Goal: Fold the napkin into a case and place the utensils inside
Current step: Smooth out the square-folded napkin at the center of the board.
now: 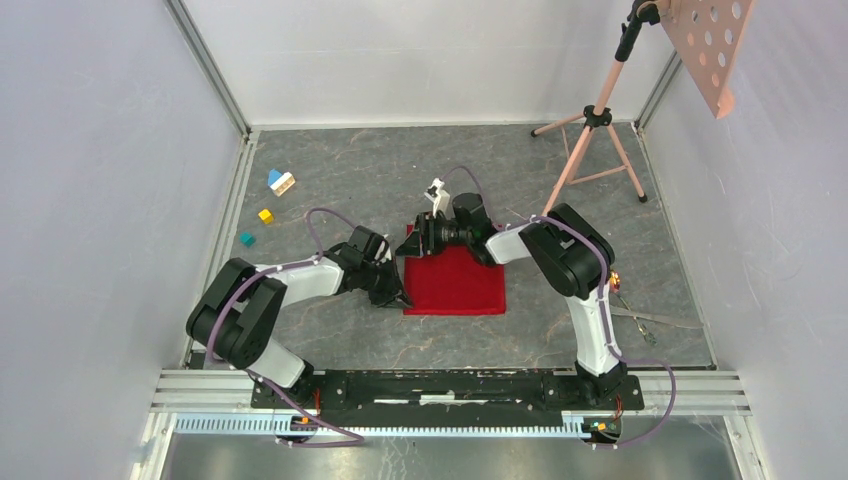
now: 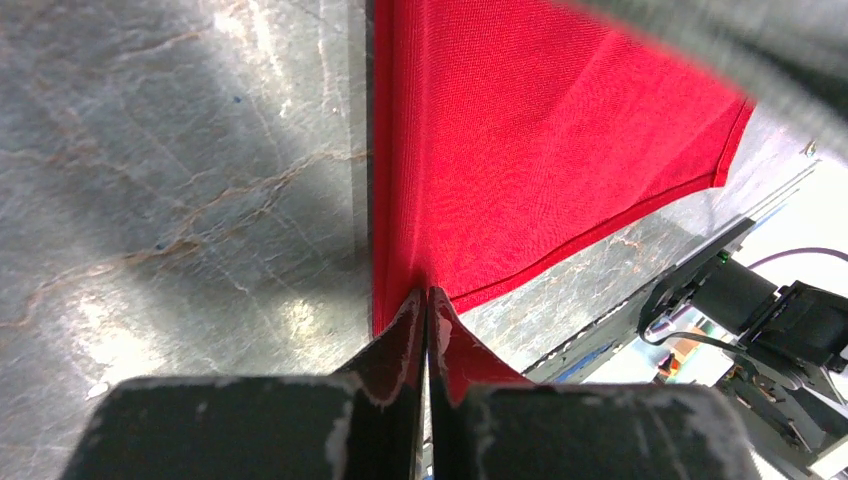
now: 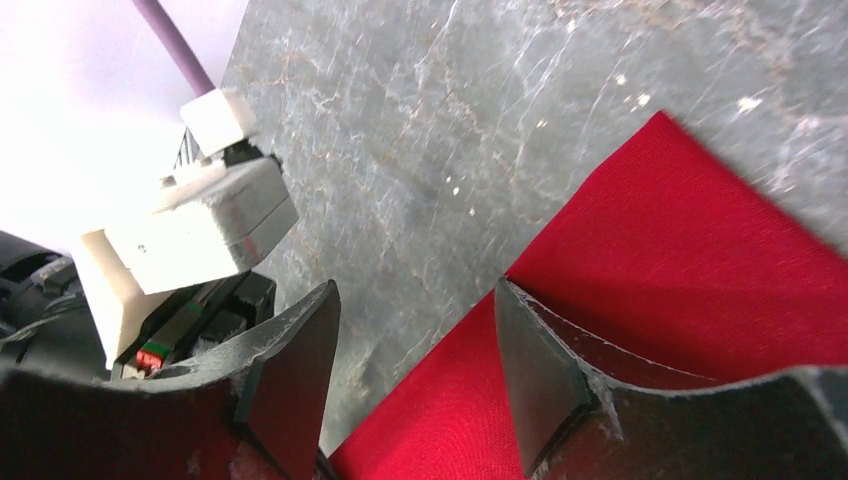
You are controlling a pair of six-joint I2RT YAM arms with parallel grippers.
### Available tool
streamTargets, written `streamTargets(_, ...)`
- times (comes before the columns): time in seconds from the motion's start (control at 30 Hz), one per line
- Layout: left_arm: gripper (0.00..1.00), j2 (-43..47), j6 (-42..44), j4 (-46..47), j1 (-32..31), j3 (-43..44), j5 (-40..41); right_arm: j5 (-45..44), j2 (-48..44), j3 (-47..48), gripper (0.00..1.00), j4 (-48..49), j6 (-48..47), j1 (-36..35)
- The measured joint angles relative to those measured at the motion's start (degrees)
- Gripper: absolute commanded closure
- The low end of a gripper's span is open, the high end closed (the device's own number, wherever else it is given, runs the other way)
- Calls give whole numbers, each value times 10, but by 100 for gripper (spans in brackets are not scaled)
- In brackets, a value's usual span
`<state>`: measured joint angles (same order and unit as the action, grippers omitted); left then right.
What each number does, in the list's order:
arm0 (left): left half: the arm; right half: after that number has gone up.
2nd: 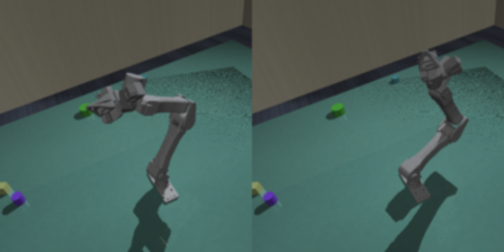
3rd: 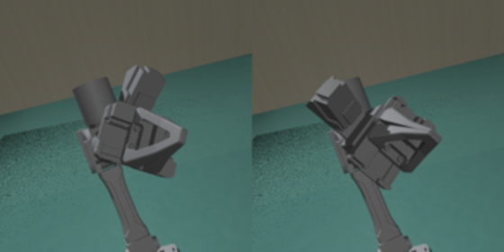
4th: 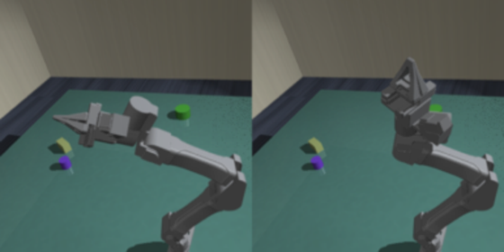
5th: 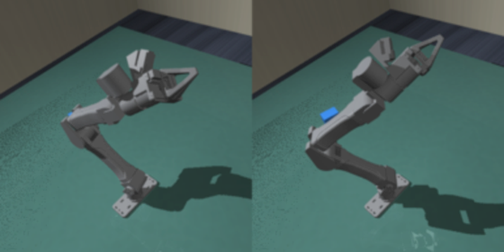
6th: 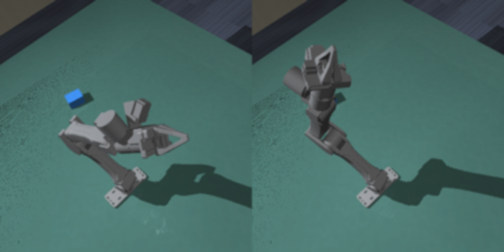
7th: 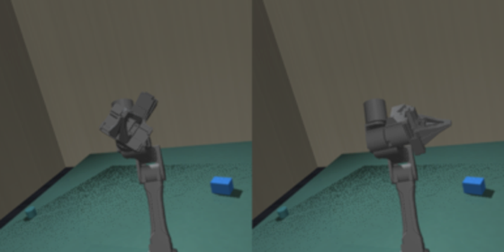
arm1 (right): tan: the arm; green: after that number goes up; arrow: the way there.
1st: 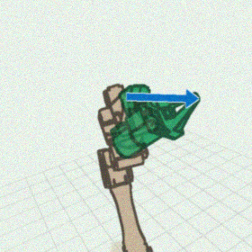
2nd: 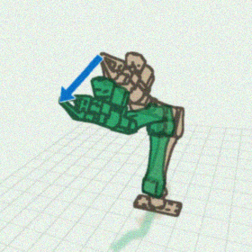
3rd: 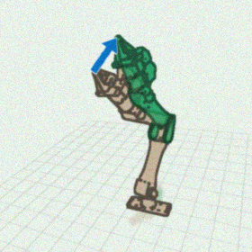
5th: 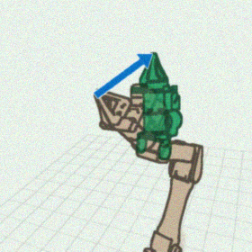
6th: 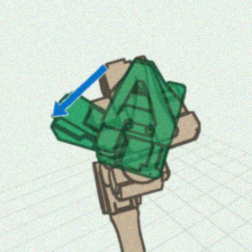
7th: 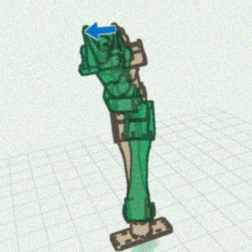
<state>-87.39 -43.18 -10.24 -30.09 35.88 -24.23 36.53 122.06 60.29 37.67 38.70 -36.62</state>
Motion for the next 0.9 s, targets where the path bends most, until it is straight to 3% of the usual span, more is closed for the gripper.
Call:
streamTargets(0.3,96,-12,0,31,1,-5,-19,11,53,85,34,-18,-13,31)
streamTargets(0.53,96,-12,0,32,1,-5,-19,10,124,220,34,-77,-39,40)
streamTargets(0.77,88,-10,0,17,1,1,-17,-23,162,377,28,-251,-108,53)
streamTargets(0.9,81,9,0,-16,0,6,-13,-62,78,345,25,-375,-175,61)
